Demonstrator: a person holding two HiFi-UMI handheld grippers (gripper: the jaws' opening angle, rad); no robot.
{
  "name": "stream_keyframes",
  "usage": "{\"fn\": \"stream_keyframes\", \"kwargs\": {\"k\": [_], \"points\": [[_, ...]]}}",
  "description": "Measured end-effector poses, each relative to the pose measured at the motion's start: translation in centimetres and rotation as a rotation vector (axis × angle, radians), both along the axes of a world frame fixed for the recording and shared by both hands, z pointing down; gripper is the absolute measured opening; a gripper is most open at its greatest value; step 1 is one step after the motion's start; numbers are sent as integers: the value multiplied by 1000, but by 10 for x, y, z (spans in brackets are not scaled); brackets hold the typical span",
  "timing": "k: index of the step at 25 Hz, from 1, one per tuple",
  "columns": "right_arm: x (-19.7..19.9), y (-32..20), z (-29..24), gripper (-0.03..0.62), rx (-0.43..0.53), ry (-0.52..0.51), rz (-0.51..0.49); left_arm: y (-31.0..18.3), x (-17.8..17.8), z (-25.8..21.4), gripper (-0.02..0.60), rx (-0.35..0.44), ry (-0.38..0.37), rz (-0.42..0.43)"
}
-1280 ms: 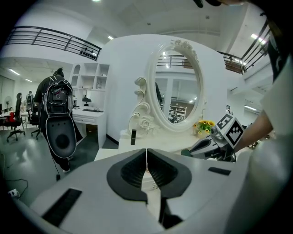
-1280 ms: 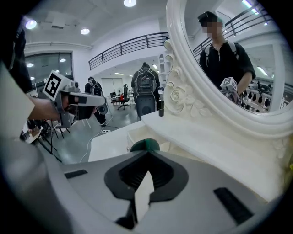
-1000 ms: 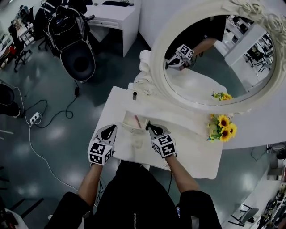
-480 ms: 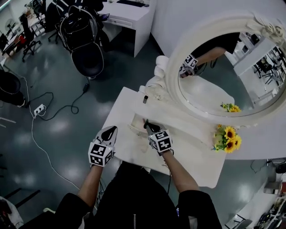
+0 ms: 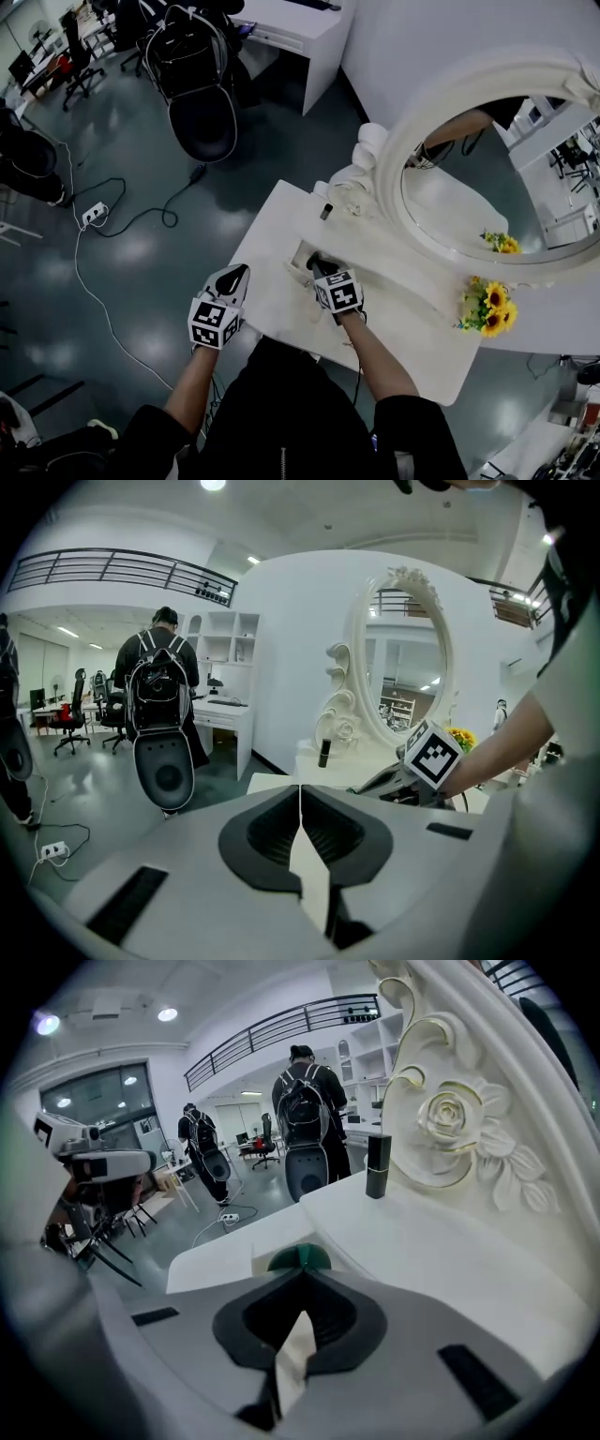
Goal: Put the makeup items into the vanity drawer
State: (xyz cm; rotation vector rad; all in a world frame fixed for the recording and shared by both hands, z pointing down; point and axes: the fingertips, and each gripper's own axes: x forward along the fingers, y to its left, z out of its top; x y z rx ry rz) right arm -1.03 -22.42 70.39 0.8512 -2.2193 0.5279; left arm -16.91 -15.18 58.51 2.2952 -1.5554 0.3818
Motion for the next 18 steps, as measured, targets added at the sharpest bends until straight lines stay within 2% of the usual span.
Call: {"fn": "stream_keyframes", "kwargs": {"k": [4,12,18], "points": [[-5,1,3,9,-22,26,-19,-1,-6,-2,23,-4,1,-10],[-9,7,2,67,-28,32,-35,-4,1,0,23,-9,6,6],[0,7,-18,21,49,-26,-18,-8,13,-1,23,-1,4,31]]}}
